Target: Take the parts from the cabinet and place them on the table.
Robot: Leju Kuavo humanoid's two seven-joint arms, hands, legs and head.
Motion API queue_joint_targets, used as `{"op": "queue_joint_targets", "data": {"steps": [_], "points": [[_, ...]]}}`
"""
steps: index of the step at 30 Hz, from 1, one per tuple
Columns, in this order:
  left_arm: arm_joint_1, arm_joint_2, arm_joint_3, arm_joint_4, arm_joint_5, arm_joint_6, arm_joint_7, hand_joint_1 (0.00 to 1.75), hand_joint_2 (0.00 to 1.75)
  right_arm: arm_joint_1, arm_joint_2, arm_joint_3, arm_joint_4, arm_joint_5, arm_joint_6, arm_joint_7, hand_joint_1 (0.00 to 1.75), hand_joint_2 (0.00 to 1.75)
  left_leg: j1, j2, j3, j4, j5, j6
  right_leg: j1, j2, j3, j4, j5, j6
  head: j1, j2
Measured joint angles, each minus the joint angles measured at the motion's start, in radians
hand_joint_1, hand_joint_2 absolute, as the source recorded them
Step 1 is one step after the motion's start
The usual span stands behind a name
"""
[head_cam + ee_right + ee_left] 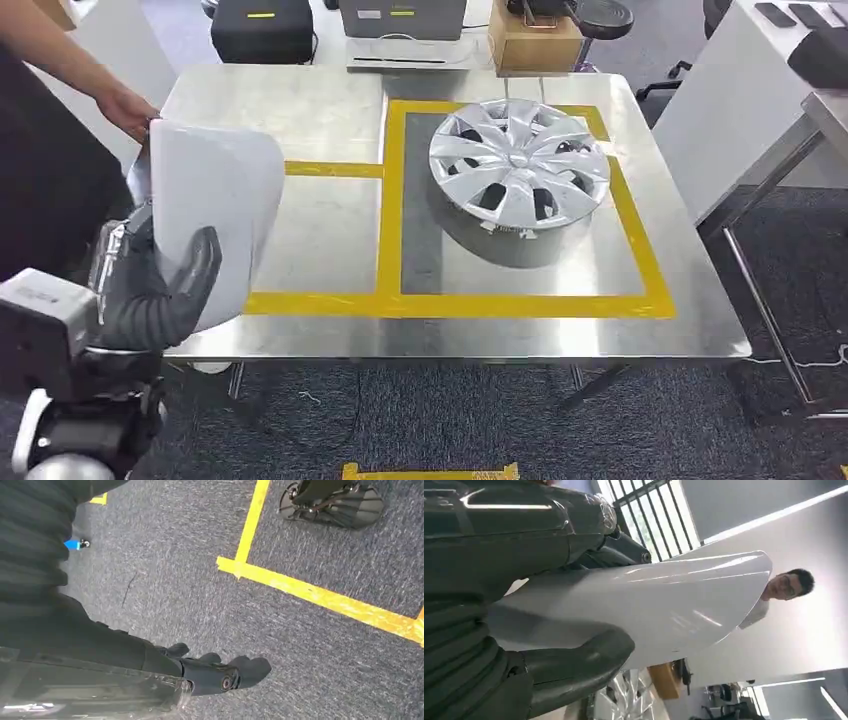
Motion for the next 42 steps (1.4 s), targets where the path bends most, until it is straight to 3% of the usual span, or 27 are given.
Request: {"op": "queue_joint_targets", "data": {"steps": [4, 6, 10, 12, 14, 18, 21, 23, 27, 36, 42], "points": [[-0.019, 0.03, 0.024, -0.011, -0.043, -0.013, 0.031, 1.75, 1.75, 0.0, 0.0, 0.0, 0.0, 0.0, 0.002, 0.0, 0.0, 1.75, 0.0, 0.001, 0.0, 0.0, 0.0, 0.0, 0.001, 0.0, 0.0, 0.0, 0.0, 0.0, 0.0, 0.0], [-0.027, 0.044, 0.037, -0.018, -0.079, -0.037, 0.075, 1.75, 1.75, -0.001, 0.0, 0.0, 0.0, 0.0, 0.005, 0.0, 0.0, 1.75, 0.0, 0.001, 0.0, 0.0, 0.0, 0.0, 0.001, 0.0, 0.0, 0.001, -0.001, -0.001, 0.0, 0.0], [-0.092, 0.109, 0.075, -0.016, -0.159, -0.167, 0.227, 1.75, 1.75, -0.005, 0.004, 0.0, 0.0, 0.0, 0.02, 0.015, 0.0, 1.75, 0.001, 0.001, 0.0, 0.0, 0.0, 0.0, 0.002, 0.0, 0.0, 0.001, -0.001, -0.001, 0.0, 0.0], [-0.135, 0.147, 0.096, -0.004, -0.188, -0.273, 0.298, 1.75, 1.75, -0.009, 0.005, 0.003, 0.0, 0.0, 0.031, 0.028, 0.0, 1.75, 0.001, 0.0, 0.0, 0.0, 0.0, 0.0, 0.002, 0.0, -0.001, 0.001, -0.001, -0.001, 0.0, 0.0], [-0.185, 0.193, 0.113, 0.032, -0.217, -0.372, 0.319, 1.75, 1.75, -0.016, 0.005, 0.01, 0.0, 0.0, 0.04, 0.039, 0.0, 1.75, 0.002, 0.0, 0.001, 0.0, 0.0, 0.0, 0.002, 0.0, -0.001, 0.001, -0.001, -0.001, 0.0, 0.0], [-0.264, 0.271, 0.132, 0.129, -0.262, -0.556, 0.321, 1.75, 1.75, -0.03, 0.007, 0.03, 0.0, 0.0, 0.059, 0.06, 0.0, 1.75, 0.002, 0.0, 0.002, 0.0, 0.0, -0.001, 0.002, 0.002, -0.001, 0.001, -0.001, -0.001, 0.0, 0.0], [-0.312, 0.313, 0.132, 0.196, -0.294, -0.652, 0.321, 1.75, 1.75, -0.036, 0.008, 0.038, 0.0, 0.0, 0.068, 0.071, 0.0, 1.75, 0.002, -0.001, 0.002, 0.0, 0.0, -0.001, 0.002, 0.002, -0.001, 0.001, -0.001, -0.001, 0.0, 0.0], [-0.346, 0.336, 0.124, 0.25, -0.341, -0.749, 0.321, 1.75, 1.75, -0.038, 0.01, 0.049, 0.0, 0.0, 0.072, 0.076, 0.0, 1.75, 0.002, -0.003, 0.001, 0.0, 0.0, -0.001, 0.002, 0.001, -0.001, 0.001, -0.001, -0.002, 0.0, 0.0], [-0.404, 0.372, 0.096, 0.345, -0.414, -0.875, 0.32, 1.75, 1.75, -0.045, 0.011, 0.066, 0.0, 0.0, 0.081, 0.085, 0.0, 1.75, 0.002, -0.006, 0.001, 0.0, 0.0, -0.001, 0.002, 0.001, -0.001, 0.001, -0.002, -0.002, 0.0, 0.0], [-0.478, 0.411, 0.023, 0.493, -0.486, -0.961, 0.307, 1.75, 1.75, -0.051, 0.015, 0.102, -0.001, 0.0, 0.084, 0.091, 0.0, 1.75, 0.002, -0.014, 0.0, 0.0, 0.0, -0.001, 0.002, -0.005, -0.001, 0.001, -0.003, -0.004, 0.0, 0.0], [-0.509, 0.406, -0.043, 0.575, -0.562, -0.957, 0.196, 1.75, 1.75, -0.053, 0.016, 0.124, -0.001, 0.0, 0.093, 0.097, 0.0, 1.75, 0.002, -0.019, 0.0, 0.0, 0.0, -0.001, 0.002, -0.007, -0.001, 0.0, -0.003, -0.004, 0.0, 0.0]]}}
